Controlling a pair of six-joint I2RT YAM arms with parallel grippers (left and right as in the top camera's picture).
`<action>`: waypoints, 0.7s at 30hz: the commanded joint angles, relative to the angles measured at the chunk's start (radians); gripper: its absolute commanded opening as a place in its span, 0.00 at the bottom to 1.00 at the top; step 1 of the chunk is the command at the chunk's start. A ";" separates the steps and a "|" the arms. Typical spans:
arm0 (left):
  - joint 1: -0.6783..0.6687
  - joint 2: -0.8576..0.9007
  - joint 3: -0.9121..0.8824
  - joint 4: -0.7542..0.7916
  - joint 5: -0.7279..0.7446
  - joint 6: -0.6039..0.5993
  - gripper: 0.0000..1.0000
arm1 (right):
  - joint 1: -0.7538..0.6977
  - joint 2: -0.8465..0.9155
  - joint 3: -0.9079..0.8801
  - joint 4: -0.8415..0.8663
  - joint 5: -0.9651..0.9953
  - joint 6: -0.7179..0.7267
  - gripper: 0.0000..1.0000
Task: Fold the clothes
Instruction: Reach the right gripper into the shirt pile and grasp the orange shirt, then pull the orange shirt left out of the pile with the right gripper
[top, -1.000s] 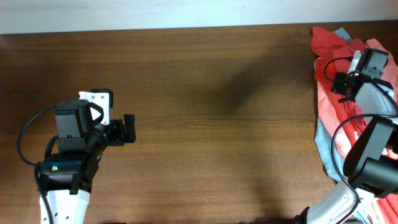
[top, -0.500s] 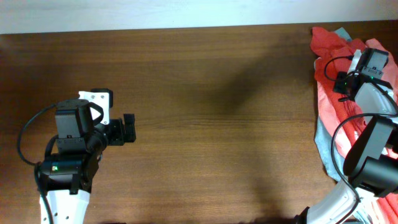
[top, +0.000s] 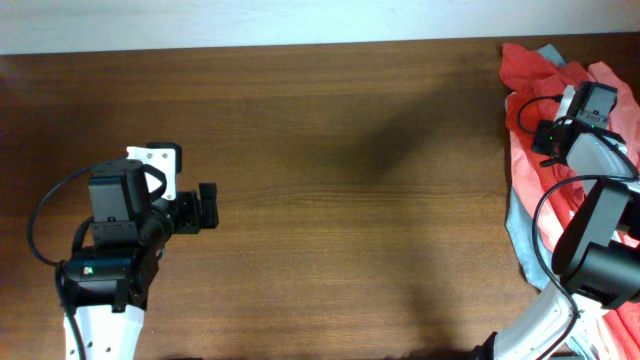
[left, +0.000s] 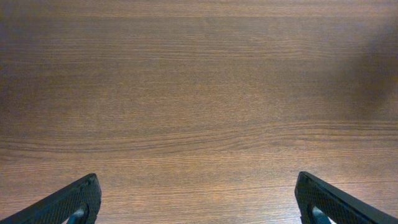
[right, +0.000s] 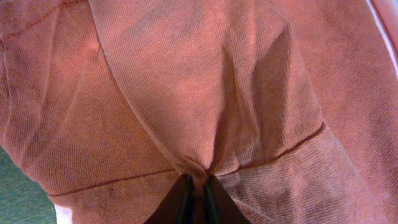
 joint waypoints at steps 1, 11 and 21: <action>-0.003 0.000 0.023 0.004 -0.004 -0.010 0.99 | 0.000 -0.023 0.017 0.003 0.002 0.005 0.09; -0.003 0.000 0.023 0.008 -0.004 -0.010 0.99 | 0.066 -0.221 0.022 -0.112 -0.080 -0.016 0.04; -0.003 0.000 0.023 0.007 -0.004 -0.010 0.99 | 0.558 -0.323 0.021 -0.374 -0.104 0.041 0.04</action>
